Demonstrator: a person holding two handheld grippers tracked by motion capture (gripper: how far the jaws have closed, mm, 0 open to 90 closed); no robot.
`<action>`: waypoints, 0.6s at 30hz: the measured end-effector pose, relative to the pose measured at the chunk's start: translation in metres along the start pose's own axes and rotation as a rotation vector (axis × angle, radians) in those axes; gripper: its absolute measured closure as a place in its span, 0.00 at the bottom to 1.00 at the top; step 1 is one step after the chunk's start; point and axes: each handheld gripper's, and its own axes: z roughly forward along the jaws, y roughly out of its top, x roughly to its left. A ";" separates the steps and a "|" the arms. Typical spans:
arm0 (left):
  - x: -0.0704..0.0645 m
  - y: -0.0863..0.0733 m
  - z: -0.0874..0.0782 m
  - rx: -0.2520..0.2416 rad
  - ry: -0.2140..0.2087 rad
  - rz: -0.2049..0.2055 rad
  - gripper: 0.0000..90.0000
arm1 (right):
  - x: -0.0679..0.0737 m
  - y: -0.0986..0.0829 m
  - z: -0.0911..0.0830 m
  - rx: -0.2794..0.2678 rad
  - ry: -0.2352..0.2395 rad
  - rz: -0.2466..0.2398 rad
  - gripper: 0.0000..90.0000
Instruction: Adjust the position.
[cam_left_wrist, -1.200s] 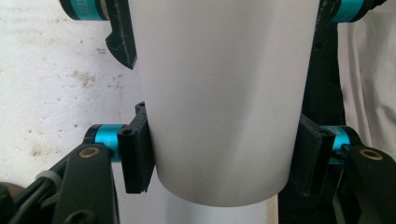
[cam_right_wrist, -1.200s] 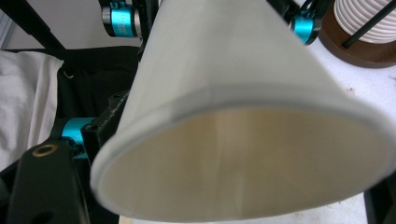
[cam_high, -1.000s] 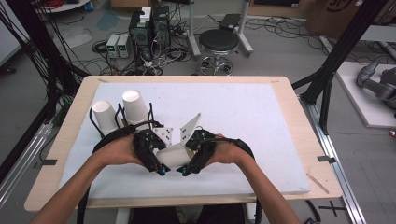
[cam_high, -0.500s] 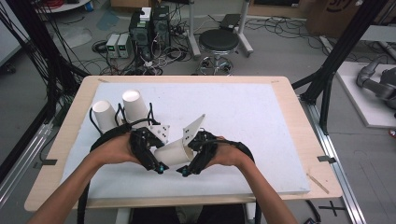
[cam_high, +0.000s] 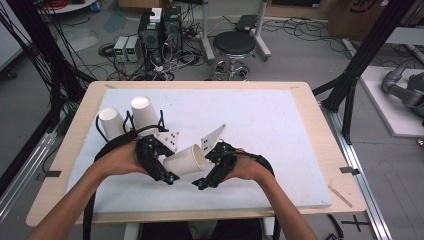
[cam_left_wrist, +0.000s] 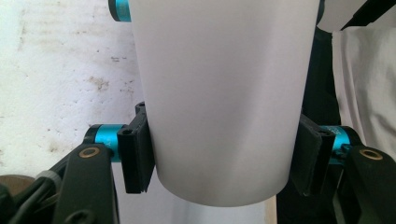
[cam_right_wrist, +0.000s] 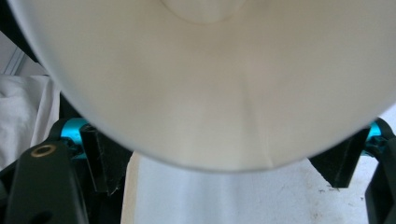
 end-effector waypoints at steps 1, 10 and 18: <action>0.000 0.000 -0.001 -0.002 0.003 0.000 0.39 | 0.000 -0.001 0.000 -0.005 0.000 0.000 0.21; -0.002 -0.003 -0.008 -0.117 0.008 -0.002 0.39 | 0.001 -0.012 -0.006 -0.095 -0.011 0.020 0.21; 0.000 -0.016 -0.002 -0.242 0.010 -0.031 0.39 | 0.004 -0.024 -0.013 -0.207 -0.024 0.046 0.21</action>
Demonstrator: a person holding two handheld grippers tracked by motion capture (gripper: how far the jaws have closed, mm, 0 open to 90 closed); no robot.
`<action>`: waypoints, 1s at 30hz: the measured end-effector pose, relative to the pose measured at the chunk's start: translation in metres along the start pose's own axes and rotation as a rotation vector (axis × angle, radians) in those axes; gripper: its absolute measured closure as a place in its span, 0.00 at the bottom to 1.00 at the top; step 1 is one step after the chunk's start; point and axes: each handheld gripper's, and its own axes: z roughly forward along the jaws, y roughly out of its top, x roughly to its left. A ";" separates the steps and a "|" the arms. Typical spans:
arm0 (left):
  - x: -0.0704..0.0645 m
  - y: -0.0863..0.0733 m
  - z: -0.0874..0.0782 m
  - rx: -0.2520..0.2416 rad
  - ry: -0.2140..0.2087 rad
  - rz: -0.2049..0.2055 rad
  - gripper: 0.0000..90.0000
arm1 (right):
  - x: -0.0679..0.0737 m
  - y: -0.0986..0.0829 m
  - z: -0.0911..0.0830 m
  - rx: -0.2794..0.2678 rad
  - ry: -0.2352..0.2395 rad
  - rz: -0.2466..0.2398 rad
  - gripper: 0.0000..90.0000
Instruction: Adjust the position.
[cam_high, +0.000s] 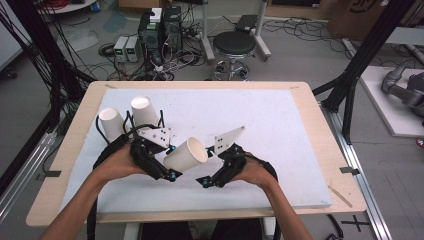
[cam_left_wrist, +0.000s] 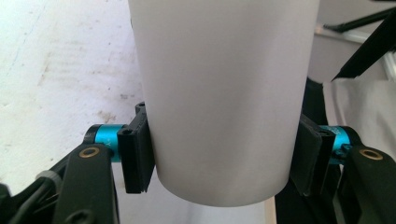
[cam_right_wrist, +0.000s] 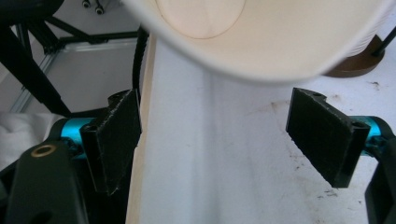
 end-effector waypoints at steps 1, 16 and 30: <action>0.000 -0.001 0.000 -0.012 0.000 -0.002 0.39 | 0.000 -0.001 -0.001 -0.006 -0.002 0.006 0.21; 0.000 -0.023 0.001 -0.308 -0.003 -0.032 0.39 | 0.003 -0.018 -0.018 -0.251 -0.032 0.062 0.21; 0.001 -0.044 0.019 -0.487 -0.027 -0.055 0.39 | 0.005 -0.015 -0.022 -0.394 -0.015 0.058 0.21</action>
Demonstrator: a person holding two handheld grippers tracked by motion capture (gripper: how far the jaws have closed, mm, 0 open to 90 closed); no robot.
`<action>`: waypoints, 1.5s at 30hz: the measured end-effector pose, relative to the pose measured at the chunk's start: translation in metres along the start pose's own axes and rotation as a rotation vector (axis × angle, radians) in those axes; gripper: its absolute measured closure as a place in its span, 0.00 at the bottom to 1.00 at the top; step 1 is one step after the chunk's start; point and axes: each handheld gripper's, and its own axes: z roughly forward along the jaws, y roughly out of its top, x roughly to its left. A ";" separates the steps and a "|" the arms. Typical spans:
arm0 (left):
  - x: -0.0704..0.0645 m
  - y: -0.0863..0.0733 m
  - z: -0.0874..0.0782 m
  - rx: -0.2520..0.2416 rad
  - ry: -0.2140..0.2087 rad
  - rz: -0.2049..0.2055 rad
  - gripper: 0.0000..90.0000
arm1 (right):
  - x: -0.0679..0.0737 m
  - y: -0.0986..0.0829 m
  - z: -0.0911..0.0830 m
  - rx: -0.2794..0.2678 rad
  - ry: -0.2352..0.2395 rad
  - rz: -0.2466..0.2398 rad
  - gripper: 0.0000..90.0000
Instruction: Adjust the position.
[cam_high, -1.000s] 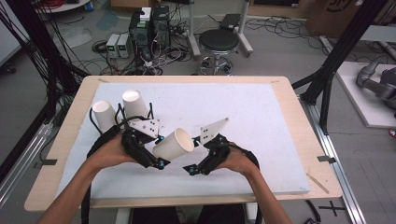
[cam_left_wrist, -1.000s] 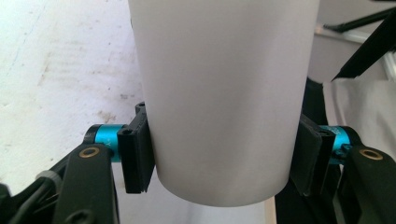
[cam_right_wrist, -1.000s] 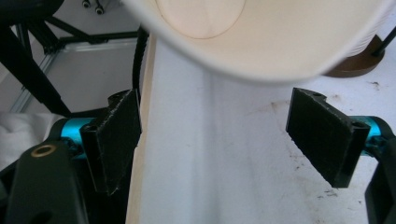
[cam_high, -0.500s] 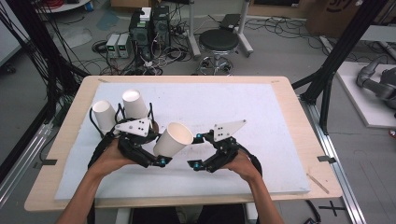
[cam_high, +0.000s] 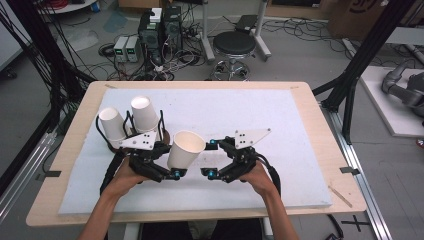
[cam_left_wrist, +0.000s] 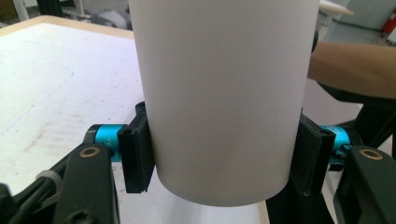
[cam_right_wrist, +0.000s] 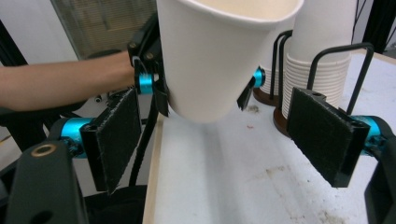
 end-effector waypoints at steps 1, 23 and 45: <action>0.000 -0.001 0.000 -0.010 -0.002 -0.002 0.39 | 0.000 0.000 -0.001 -0.008 -0.001 0.006 0.21; -0.005 -0.005 0.024 -0.043 -0.043 0.017 0.39 | 0.000 0.008 0.005 -0.064 0.022 -0.003 0.21; -0.009 -0.006 0.040 -0.041 -0.077 0.034 0.39 | 0.004 0.015 0.014 -0.090 0.086 -0.017 0.24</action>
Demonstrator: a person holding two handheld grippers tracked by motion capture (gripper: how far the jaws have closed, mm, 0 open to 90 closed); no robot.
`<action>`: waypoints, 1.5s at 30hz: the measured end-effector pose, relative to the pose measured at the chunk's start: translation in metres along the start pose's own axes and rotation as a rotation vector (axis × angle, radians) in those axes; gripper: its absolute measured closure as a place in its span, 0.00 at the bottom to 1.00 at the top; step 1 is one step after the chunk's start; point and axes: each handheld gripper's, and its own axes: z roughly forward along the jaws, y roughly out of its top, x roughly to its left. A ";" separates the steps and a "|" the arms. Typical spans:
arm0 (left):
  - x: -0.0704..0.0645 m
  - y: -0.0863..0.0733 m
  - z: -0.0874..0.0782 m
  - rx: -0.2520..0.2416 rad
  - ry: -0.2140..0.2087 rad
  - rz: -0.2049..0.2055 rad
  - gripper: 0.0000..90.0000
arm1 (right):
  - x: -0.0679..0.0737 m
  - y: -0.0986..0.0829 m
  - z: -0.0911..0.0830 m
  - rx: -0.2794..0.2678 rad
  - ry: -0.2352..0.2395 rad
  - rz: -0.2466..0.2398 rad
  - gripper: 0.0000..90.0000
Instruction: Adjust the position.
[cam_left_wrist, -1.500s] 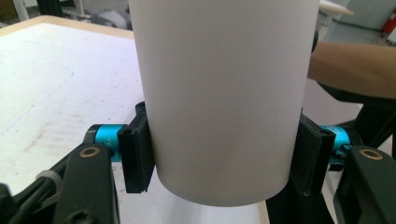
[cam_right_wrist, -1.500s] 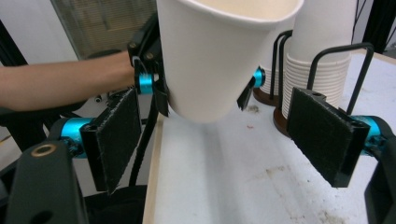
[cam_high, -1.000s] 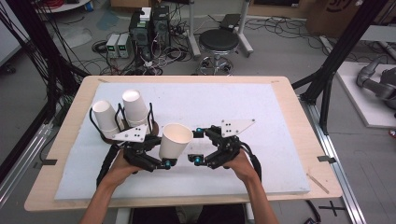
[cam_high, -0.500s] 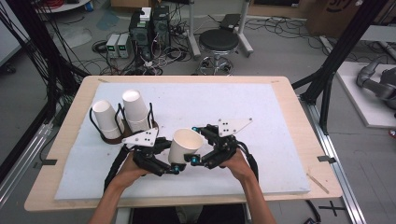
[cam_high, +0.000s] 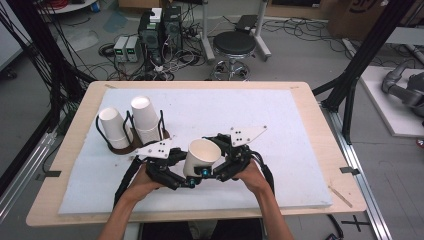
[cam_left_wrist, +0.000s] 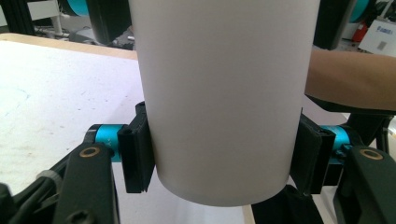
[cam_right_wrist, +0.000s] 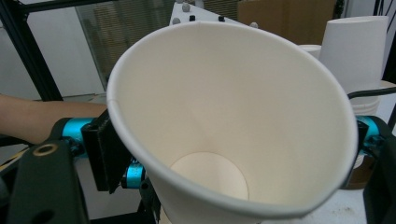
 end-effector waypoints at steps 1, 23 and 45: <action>0.000 0.000 0.000 -0.001 0.000 0.000 0.39 | 0.000 0.000 -0.001 -0.001 0.008 -0.002 0.28; -0.004 0.001 -0.001 0.003 0.039 0.027 0.38 | -0.001 0.001 0.000 -0.017 0.018 -0.009 0.37; -0.003 0.000 -0.014 0.069 0.125 -0.024 0.02 | -0.001 0.003 -0.008 -0.024 -0.017 -0.015 0.37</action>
